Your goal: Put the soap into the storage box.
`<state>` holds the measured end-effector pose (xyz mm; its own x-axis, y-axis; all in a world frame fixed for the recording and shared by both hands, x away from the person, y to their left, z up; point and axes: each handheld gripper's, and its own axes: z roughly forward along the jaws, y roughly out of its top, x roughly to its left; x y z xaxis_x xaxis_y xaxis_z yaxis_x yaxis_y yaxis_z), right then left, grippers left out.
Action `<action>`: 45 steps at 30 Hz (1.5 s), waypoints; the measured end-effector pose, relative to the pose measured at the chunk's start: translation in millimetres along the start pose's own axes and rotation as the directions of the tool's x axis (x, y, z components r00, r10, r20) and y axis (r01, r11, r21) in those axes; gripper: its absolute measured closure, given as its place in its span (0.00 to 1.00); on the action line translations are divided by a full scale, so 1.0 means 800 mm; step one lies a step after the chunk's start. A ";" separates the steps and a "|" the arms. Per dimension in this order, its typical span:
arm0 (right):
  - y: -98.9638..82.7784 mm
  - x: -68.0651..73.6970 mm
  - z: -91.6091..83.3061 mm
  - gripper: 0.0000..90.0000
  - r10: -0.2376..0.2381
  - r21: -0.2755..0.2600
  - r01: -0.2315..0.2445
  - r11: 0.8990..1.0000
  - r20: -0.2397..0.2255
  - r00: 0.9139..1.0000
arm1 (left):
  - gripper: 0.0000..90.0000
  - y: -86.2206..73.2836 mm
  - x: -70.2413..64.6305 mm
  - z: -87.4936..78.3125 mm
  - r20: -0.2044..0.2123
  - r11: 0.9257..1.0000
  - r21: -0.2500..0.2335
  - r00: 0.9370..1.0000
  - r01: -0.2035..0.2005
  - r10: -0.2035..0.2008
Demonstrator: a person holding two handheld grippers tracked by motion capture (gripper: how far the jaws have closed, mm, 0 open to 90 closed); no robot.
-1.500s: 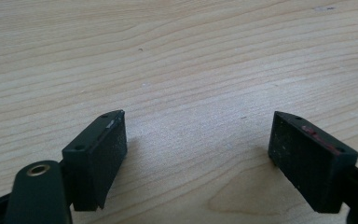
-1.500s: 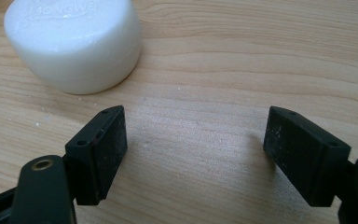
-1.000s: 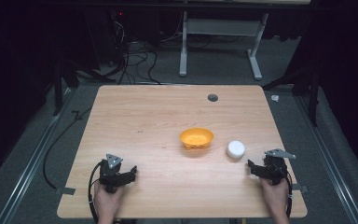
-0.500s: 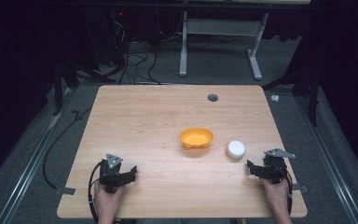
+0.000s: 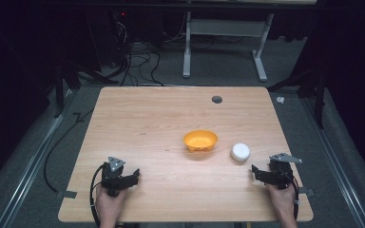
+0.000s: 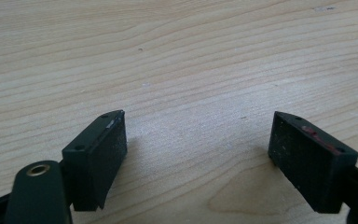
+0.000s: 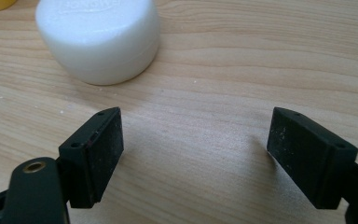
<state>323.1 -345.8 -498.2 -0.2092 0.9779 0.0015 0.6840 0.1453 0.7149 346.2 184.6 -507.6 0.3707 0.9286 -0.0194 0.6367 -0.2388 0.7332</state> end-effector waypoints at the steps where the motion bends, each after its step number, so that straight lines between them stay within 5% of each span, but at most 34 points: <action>1: 0.000 0.000 0.000 0.21 0.000 0.000 0.000 1.000 0.000 1.000 | 0.22 0.000 0.000 0.000 0.000 1.000 0.000 1.000 0.000 0.000; 25: 0.020 0.034 -0.025 0.23 -0.053 -0.052 0.049 0.997 -0.075 0.996 | 0.22 0.000 0.000 0.000 0.001 1.000 0.001 1.000 -0.002 0.002; 37: 0.053 0.056 -0.011 0.22 -0.083 -0.053 0.078 0.996 -0.096 0.992 | 0.22 0.000 0.000 0.000 0.000 1.000 0.000 1.000 -0.001 0.001; 45: 0.072 0.063 0.001 0.21 -0.096 -0.005 0.096 0.995 -0.090 0.991 | 0.22 0.000 0.000 0.000 0.001 1.000 -0.001 1.000 -0.001 0.001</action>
<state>352.6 -288.4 -457.3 -0.3359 0.9419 -0.0049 0.6574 0.2382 0.7149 346.7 184.8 -507.7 0.3724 0.9279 -0.0192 0.6353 -0.2398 0.7341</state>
